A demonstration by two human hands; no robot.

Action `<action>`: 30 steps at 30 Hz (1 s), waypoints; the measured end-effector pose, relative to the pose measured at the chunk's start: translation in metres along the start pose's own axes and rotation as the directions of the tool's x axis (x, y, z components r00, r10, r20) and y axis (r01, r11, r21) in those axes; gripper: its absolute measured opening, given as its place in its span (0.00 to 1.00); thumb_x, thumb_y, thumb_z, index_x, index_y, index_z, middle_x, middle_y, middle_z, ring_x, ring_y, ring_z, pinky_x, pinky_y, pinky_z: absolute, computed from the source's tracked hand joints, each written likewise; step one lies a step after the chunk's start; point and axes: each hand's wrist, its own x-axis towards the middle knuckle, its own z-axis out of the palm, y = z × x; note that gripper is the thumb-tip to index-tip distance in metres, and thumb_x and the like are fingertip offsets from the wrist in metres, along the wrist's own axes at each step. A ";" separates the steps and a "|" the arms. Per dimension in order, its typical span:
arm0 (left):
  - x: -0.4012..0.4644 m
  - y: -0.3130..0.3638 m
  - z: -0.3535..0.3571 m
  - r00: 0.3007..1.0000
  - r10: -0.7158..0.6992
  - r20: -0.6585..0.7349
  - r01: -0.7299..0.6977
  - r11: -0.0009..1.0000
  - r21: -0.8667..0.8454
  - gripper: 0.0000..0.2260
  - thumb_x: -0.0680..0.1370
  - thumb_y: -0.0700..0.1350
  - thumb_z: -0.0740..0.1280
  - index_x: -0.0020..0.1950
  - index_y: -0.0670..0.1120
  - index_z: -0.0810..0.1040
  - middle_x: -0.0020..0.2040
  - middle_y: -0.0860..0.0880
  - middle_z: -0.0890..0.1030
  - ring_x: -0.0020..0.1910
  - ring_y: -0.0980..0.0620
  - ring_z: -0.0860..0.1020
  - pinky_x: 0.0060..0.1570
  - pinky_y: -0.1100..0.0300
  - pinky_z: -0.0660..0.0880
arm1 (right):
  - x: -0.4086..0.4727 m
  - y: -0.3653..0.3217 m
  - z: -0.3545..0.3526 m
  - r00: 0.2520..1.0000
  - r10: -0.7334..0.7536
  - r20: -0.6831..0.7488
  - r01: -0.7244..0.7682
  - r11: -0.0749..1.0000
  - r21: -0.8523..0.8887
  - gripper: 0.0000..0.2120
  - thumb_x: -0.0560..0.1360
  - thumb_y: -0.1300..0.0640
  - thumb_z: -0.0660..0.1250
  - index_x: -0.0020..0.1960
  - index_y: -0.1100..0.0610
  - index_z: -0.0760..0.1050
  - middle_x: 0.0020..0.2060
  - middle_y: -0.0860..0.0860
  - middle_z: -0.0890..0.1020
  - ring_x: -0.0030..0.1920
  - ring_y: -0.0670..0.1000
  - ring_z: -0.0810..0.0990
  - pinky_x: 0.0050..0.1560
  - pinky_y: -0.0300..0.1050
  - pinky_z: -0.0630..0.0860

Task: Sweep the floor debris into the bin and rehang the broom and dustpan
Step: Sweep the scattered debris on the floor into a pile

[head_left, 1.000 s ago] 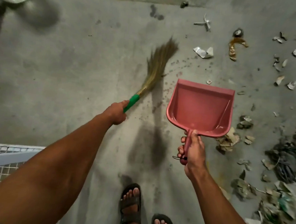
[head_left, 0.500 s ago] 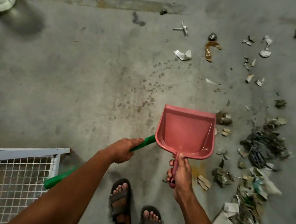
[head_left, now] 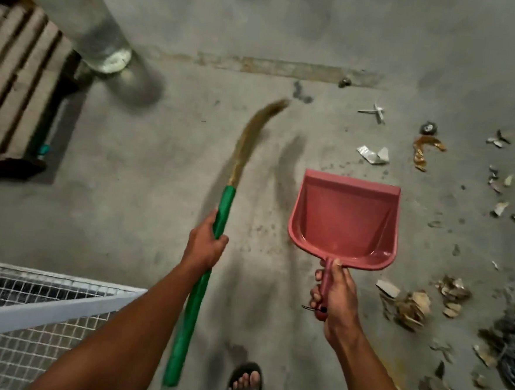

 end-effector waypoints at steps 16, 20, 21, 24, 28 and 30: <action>0.204 -0.015 -0.017 0.803 -0.575 -0.160 0.458 0.766 -0.452 0.06 0.78 0.39 0.71 0.53 0.46 0.78 0.45 0.40 0.85 0.38 0.45 0.85 0.46 0.49 0.85 | 0.144 -0.044 0.112 0.991 0.060 0.120 -0.056 0.998 -0.036 0.14 0.87 0.45 0.58 0.57 0.55 0.74 0.37 0.51 0.77 0.25 0.48 0.69 0.22 0.38 0.66; 0.252 0.025 0.020 0.857 -0.504 -0.109 0.438 0.824 -0.360 0.17 0.79 0.39 0.70 0.67 0.48 0.76 0.51 0.41 0.84 0.44 0.45 0.84 0.51 0.49 0.84 | 0.193 -0.070 0.109 0.994 0.061 0.095 -0.059 0.998 -0.032 0.14 0.87 0.46 0.58 0.57 0.56 0.74 0.37 0.51 0.76 0.25 0.47 0.69 0.22 0.39 0.66; 0.265 0.036 0.030 0.879 -0.469 -0.085 0.420 0.847 -0.327 0.23 0.80 0.39 0.70 0.75 0.49 0.73 0.54 0.42 0.83 0.43 0.46 0.84 0.51 0.51 0.83 | 0.206 -0.078 0.106 0.995 0.060 0.079 -0.058 0.998 -0.026 0.14 0.87 0.46 0.58 0.57 0.56 0.74 0.37 0.51 0.76 0.25 0.47 0.69 0.22 0.38 0.66; 0.304 0.071 0.058 0.930 -0.366 -0.031 0.348 0.906 -0.239 0.32 0.80 0.39 0.70 0.83 0.51 0.64 0.60 0.43 0.81 0.41 0.49 0.83 0.46 0.55 0.81 | 0.241 -0.103 0.095 0.998 0.046 0.034 -0.047 0.999 0.015 0.13 0.87 0.46 0.58 0.56 0.55 0.74 0.37 0.50 0.76 0.24 0.47 0.69 0.22 0.38 0.65; 0.355 0.111 0.093 0.958 -0.284 0.047 0.288 0.938 -0.192 0.32 0.80 0.40 0.71 0.82 0.53 0.64 0.59 0.42 0.81 0.45 0.46 0.85 0.52 0.52 0.84 | 0.271 -0.128 0.073 0.999 0.037 -0.006 -0.036 0.994 0.103 0.12 0.87 0.47 0.58 0.57 0.54 0.74 0.36 0.49 0.77 0.24 0.47 0.68 0.22 0.39 0.66; 0.377 0.130 0.108 0.966 -0.238 0.102 0.253 0.952 -0.173 0.32 0.81 0.40 0.70 0.82 0.54 0.64 0.58 0.42 0.82 0.46 0.45 0.85 0.53 0.49 0.84 | 0.280 -0.133 0.059 0.999 0.035 -0.029 -0.031 0.992 0.123 0.13 0.87 0.46 0.58 0.57 0.54 0.75 0.36 0.48 0.77 0.24 0.47 0.68 0.22 0.39 0.65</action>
